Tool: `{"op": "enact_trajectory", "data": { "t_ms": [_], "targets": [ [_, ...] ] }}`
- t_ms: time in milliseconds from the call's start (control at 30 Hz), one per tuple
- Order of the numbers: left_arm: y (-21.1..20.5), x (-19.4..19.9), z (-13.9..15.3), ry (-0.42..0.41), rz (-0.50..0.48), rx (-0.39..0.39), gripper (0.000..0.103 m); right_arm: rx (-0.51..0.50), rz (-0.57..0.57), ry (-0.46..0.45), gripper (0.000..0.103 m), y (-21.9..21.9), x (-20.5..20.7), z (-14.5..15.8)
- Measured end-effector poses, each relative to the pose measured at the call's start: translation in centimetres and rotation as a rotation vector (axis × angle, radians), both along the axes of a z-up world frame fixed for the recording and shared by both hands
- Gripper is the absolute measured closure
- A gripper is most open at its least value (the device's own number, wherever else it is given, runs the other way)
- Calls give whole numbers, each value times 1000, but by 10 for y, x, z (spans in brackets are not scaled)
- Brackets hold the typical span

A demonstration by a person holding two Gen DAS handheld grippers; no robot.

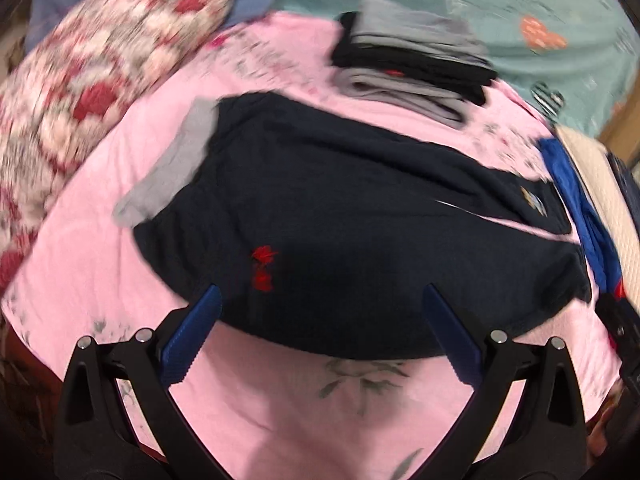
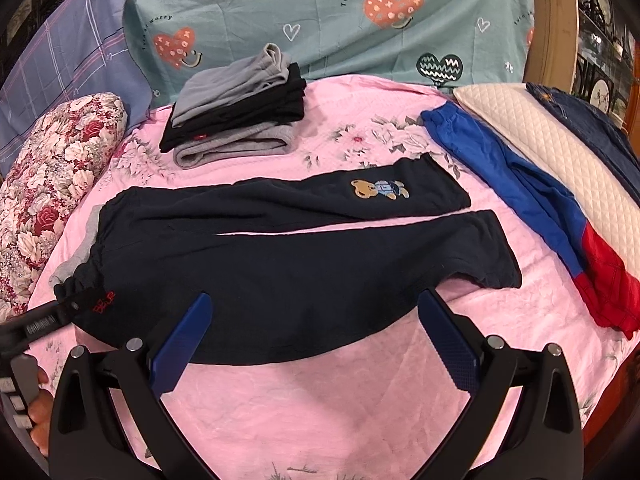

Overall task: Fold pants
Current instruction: 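Grasp the grey-cuffed end of the navy pants with the left tool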

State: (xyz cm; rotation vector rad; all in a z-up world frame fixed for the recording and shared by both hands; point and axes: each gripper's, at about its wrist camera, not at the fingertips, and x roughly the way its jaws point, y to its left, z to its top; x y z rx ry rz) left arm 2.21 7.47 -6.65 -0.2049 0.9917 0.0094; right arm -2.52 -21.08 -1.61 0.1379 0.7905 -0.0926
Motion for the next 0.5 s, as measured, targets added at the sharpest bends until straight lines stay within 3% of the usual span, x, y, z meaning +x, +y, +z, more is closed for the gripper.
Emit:
{"op": "enact_trajectory", "data": {
  "t_ms": [200,333,367,433,467,500],
  "targets": [
    [87,11,-15,45,186,-158,2,9,26,14,1,1,3,-6],
    [107,31,-36,107,217,-265,8,15,20,34,1,-6,7,-10],
    [109,37,-45,135,214,-301,19,15,8,35,1,-10,8,-10],
    [112,49,-59,178,220,-327,58,8,-17,30,1,-20,6,-8],
    [113,54,-66,192,228,-319,92,5,-25,27,1,-25,5,-7],
    [117,59,-74,204,228,-351,92,2,-33,23,1,-31,4,-5]
  ]
}}
